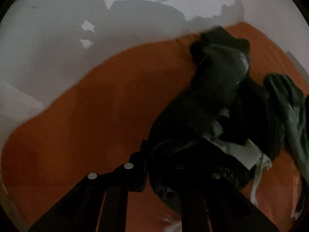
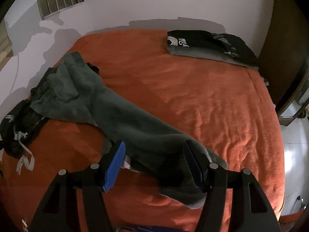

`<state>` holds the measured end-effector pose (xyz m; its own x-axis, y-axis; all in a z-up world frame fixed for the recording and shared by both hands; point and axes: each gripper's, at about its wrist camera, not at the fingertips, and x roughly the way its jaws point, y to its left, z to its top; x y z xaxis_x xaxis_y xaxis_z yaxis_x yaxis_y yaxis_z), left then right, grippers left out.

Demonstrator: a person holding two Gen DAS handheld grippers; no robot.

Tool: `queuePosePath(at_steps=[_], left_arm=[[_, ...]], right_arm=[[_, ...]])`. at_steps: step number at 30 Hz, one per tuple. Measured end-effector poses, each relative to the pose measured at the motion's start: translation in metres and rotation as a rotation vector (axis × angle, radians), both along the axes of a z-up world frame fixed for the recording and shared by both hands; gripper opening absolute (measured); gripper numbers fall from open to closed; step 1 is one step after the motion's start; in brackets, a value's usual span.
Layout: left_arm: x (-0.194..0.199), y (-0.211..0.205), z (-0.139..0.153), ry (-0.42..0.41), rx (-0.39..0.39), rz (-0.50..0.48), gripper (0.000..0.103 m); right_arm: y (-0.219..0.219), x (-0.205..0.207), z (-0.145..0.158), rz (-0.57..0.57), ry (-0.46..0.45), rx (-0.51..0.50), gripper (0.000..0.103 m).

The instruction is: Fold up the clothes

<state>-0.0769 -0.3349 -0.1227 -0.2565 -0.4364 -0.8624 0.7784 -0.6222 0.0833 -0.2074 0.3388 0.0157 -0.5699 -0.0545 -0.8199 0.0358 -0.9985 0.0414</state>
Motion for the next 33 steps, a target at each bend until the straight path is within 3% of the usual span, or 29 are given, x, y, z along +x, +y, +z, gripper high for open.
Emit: queuePosePath(at_steps=[4,7,13,18,21,23,26,28,30,33], left_arm=[[0.008,-0.041,0.011,-0.002,0.007,0.048,0.008],[0.003,-0.058,0.011,-0.03,-0.002,0.027,0.008],[0.007,-0.047,0.004,-0.046,0.024,-0.047,0.008],[0.007,-0.031,-0.015,-0.036,0.136,-0.151,0.012],[0.012,-0.023,-0.025,-0.043,0.177,-0.172,0.032],[0.017,-0.019,-0.031,-0.019,0.217,-0.172,0.053],[0.025,-0.014,-0.045,0.011,0.308,-0.149,0.062],[0.028,-0.014,-0.052,0.04,0.362,-0.133,0.063],[0.032,-0.013,-0.058,0.09,0.431,-0.119,0.074],[0.041,-0.019,-0.073,0.184,0.598,-0.081,0.076]], right_arm=[[-0.011,-0.002,0.0,0.016,0.004,0.008,0.062],[-0.018,-0.003,-0.003,0.029,0.002,0.023,0.062],[-0.028,-0.004,-0.01,0.042,-0.015,0.022,0.062],[-0.04,-0.005,-0.015,0.065,-0.032,0.022,0.062],[-0.05,-0.005,-0.014,0.075,-0.031,0.015,0.062],[-0.056,-0.003,-0.013,0.081,-0.03,0.012,0.062],[-0.066,0.0,-0.013,0.098,-0.031,0.015,0.062],[-0.072,0.003,-0.014,0.11,-0.033,0.021,0.062],[-0.077,0.004,-0.015,0.119,-0.037,0.023,0.062],[-0.082,0.004,-0.019,0.132,-0.057,0.025,0.062]])
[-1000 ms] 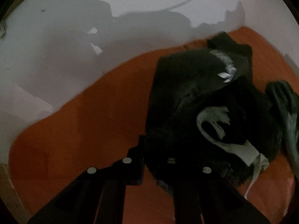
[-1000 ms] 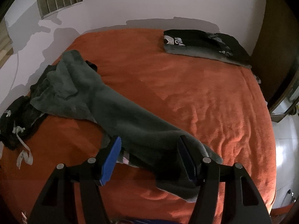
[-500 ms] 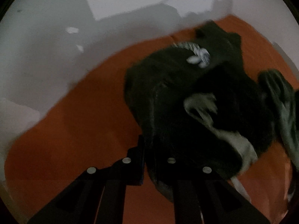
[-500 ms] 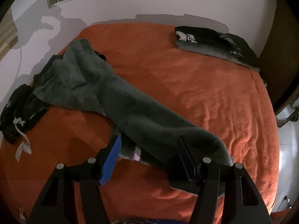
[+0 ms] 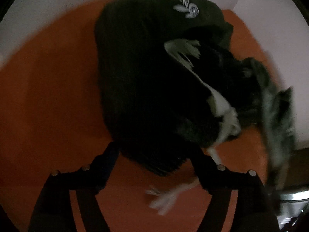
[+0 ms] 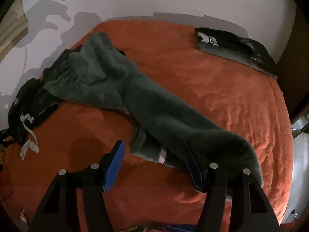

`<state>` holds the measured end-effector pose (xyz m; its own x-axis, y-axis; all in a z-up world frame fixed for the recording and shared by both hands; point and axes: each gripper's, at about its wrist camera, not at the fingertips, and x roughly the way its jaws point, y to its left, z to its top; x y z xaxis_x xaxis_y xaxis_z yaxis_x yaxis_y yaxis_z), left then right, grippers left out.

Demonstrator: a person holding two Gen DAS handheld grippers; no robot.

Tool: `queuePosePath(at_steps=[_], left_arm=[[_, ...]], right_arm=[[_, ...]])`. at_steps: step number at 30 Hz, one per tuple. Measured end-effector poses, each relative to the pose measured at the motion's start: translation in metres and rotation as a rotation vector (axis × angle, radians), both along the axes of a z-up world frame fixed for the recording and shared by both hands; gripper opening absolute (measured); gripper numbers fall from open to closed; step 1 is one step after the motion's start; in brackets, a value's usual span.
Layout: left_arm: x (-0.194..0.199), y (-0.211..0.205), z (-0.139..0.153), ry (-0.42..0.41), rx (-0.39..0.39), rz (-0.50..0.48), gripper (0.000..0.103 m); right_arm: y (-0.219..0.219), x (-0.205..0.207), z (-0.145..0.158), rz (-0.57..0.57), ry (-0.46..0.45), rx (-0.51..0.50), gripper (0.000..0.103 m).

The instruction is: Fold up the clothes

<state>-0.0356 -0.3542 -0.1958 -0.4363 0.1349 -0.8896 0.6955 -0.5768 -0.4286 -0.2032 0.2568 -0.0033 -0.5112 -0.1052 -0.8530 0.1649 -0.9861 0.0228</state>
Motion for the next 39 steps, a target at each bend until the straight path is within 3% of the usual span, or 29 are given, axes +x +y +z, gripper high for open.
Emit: queuePosePath(at_steps=[2,9,13,16,19,21,23,26,27,30,33,39], left_arm=[[0.01,-0.006,-0.009,0.029,0.084,0.057,0.076],[0.029,-0.019,-0.021,0.057,0.173,0.118,0.076],[0.022,-0.016,-0.032,0.093,0.281,0.116,0.076],[0.013,-0.015,-0.033,0.126,0.28,0.114,0.075],[0.007,-0.011,-0.03,0.121,0.193,0.126,0.073],[0.001,-0.011,-0.028,0.114,0.102,0.135,0.062],[-0.004,-0.003,-0.016,0.099,-0.029,0.124,0.044],[-0.015,0.013,0.013,0.066,-0.271,0.081,0.032],[-0.019,0.017,0.024,0.051,-0.351,0.068,0.031],[-0.029,0.003,0.041,-0.017,-0.49,0.054,0.03],[-0.026,-0.016,0.046,-0.067,-0.528,0.075,0.03],[0.018,-0.114,0.065,-0.153,-0.6,0.192,0.029]], right_arm=[[-0.002,0.0,-0.001,0.005,-0.002,0.005,0.062],[-0.006,0.002,-0.003,0.024,0.0,0.007,0.062],[-0.005,0.003,-0.006,0.023,-0.012,0.003,0.062],[-0.005,0.004,-0.007,0.025,-0.013,0.002,0.062],[-0.006,0.005,-0.007,0.036,-0.008,0.011,0.062],[-0.007,0.005,-0.008,0.044,-0.005,0.019,0.062],[-0.008,0.005,-0.01,0.047,-0.007,0.023,0.062],[-0.009,0.004,-0.012,0.044,-0.013,0.018,0.062],[-0.009,0.004,-0.012,0.045,-0.014,0.017,0.062],[-0.012,0.005,-0.011,0.05,-0.008,0.02,0.062],[-0.014,0.006,-0.009,0.056,0.001,0.025,0.062],[-0.018,0.007,-0.004,0.069,0.017,0.045,0.062]])
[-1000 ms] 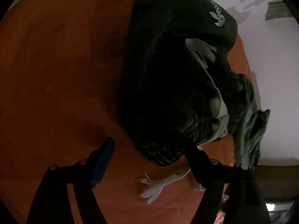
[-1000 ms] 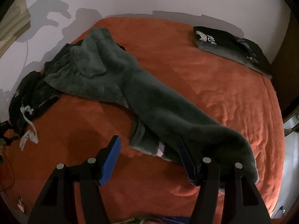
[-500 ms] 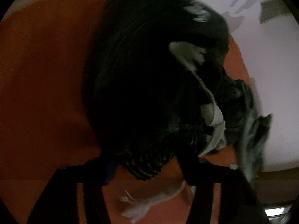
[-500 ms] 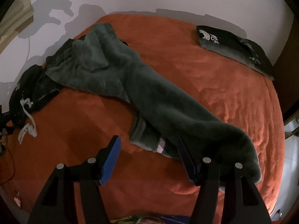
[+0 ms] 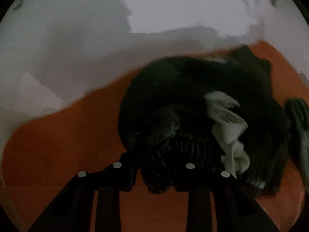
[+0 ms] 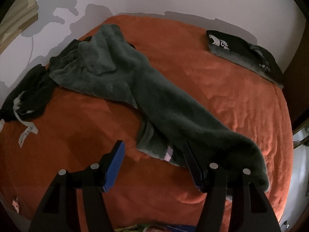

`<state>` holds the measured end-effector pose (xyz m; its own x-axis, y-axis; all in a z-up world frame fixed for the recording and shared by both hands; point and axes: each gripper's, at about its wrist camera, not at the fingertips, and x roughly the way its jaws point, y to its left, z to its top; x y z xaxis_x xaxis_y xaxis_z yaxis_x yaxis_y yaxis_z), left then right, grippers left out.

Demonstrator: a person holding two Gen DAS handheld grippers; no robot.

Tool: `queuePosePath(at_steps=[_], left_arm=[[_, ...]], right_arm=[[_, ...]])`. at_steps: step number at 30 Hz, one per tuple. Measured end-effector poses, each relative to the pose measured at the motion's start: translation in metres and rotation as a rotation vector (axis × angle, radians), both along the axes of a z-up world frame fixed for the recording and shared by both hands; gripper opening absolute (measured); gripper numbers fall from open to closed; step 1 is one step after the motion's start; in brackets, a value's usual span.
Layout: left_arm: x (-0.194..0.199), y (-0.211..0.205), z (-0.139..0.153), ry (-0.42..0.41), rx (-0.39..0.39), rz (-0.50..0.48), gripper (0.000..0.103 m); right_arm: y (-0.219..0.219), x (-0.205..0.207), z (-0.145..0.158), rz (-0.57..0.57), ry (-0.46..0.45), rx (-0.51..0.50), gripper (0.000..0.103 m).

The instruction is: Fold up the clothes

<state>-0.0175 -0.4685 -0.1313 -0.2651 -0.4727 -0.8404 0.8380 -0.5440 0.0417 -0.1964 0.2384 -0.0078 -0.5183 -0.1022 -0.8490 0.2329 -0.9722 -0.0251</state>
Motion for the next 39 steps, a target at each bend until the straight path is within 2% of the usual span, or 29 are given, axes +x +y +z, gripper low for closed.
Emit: queuePosePath(at_steps=[2,5,9,10,11,13,16,19,23,26,30,34,36,39], left_arm=[[0.01,-0.031,0.009,-0.017,-0.023,0.031,0.029],[0.008,-0.062,0.029,-0.058,-0.103,0.029,0.029],[0.004,-0.074,0.008,-0.127,-0.035,0.013,0.03],[0.012,-0.074,0.001,-0.135,-0.009,0.013,0.033],[0.016,-0.071,-0.008,-0.145,0.025,0.008,0.043],[0.024,-0.062,-0.014,-0.16,0.042,0.005,0.053],[0.031,-0.048,-0.019,-0.186,0.036,-0.016,0.058],[0.04,-0.043,-0.012,-0.198,0.106,-0.044,0.059],[0.07,-0.026,0.028,-0.099,0.195,-0.08,0.059],[0.079,0.004,0.066,-0.043,0.214,-0.176,0.059],[0.059,0.085,0.114,0.025,0.2,-0.339,0.059],[0.03,0.177,0.138,0.08,0.217,-0.478,0.059],[0.022,0.226,0.144,0.119,0.235,-0.54,0.059],[0.005,0.283,0.147,0.128,0.239,-0.61,0.059]], right_arm=[[-0.001,0.0,0.001,0.003,0.001,0.006,0.062],[-0.003,-0.002,0.002,0.007,0.001,0.016,0.062],[-0.005,-0.005,0.0,0.004,-0.006,0.02,0.062],[-0.005,-0.006,-0.001,0.0,-0.014,0.017,0.062],[-0.005,-0.007,-0.002,-0.006,-0.025,0.004,0.062],[-0.003,-0.008,-0.002,-0.018,-0.051,-0.033,0.062],[-0.004,-0.007,0.0,-0.015,-0.042,-0.017,0.062],[-0.005,-0.003,0.005,-0.025,-0.035,-0.018,0.062],[-0.008,0.002,0.014,-0.043,-0.026,-0.031,0.062],[-0.01,0.012,0.03,-0.047,-0.009,-0.046,0.062],[-0.006,0.034,0.053,-0.063,0.025,-0.067,0.062],[0.007,0.063,0.074,-0.077,0.036,-0.085,0.062],[0.017,0.077,0.084,-0.087,0.036,-0.093,0.062],[0.035,0.097,0.096,-0.09,0.046,-0.071,0.062]])
